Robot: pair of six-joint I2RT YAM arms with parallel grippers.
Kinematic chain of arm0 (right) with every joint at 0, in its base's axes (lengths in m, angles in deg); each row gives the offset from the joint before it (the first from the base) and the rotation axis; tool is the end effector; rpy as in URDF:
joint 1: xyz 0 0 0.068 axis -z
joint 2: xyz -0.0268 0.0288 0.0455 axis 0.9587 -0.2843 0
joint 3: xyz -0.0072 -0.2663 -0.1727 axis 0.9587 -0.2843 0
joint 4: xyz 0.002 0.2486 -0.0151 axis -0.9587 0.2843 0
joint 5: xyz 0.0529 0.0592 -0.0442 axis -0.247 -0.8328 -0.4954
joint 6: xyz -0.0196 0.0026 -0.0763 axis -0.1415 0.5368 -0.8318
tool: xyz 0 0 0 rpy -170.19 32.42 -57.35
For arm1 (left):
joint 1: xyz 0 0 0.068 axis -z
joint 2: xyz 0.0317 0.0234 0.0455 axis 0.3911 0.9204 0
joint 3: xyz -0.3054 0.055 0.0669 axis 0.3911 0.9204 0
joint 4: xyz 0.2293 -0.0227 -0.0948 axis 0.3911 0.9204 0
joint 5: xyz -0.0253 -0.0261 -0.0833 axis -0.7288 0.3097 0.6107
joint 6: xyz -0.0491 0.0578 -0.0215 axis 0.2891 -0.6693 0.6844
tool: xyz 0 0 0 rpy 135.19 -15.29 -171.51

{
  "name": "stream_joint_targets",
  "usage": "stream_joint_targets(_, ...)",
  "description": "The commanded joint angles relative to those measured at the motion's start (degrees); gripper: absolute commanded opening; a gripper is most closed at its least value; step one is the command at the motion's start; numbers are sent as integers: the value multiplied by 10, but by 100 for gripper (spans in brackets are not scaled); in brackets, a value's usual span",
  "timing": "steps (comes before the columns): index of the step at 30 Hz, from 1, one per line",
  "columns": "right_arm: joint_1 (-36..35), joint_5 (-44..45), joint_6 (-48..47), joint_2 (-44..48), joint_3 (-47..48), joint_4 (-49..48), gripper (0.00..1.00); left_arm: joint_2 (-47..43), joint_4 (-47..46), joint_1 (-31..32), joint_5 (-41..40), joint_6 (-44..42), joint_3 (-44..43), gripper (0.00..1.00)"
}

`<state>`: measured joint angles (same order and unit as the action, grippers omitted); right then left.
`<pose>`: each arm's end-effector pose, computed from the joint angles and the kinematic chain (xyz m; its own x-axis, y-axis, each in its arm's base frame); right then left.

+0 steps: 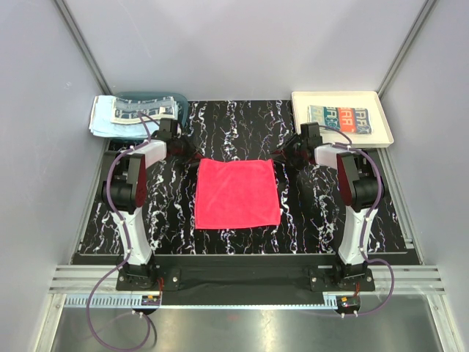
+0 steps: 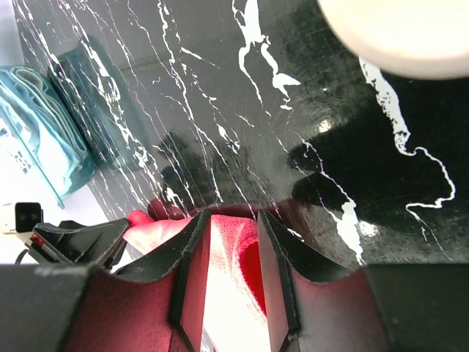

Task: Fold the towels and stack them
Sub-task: Fold the towel

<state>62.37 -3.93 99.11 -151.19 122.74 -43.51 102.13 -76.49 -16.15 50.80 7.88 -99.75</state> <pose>0.4485 0.1124 0.1643 -0.7337 0.6580 -0.1696 0.3567 0.5855 0.7280 0.4403 -0.0770 0.1811 -0.7988 -0.5535 -0.2357 -0.3187 0.7216 -0.6146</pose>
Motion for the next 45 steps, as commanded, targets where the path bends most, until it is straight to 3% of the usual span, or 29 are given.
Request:
stream_joint_targets(1, -2, -8, 8, -6, -5, -21, 39, 6, -19, -4, 11, 3, -6, 25)
stream_joint_targets(19, -11, -23, 27, -16, -19, -46, 38, 1, -22, -4, 10, 5, -1, 20)
stream_joint_targets(26, -14, -25, 27, -26, -18, -46, 25, 2, -15, -4, 12, -1, -8, 11)
stream_joint_targets(30, -14, -24, 23, -27, -21, -48, 13, 3, -14, -4, 14, -2, -9, 2)
stream_joint_targets(34, -14, -23, 16, -24, -19, -43, 1, 1, -12, -4, 15, -7, -15, 0)
stream_joint_targets(45, -14, 43, -64, 15, 54, 72, 0, -12, 25, -4, -13, -41, -55, 0)
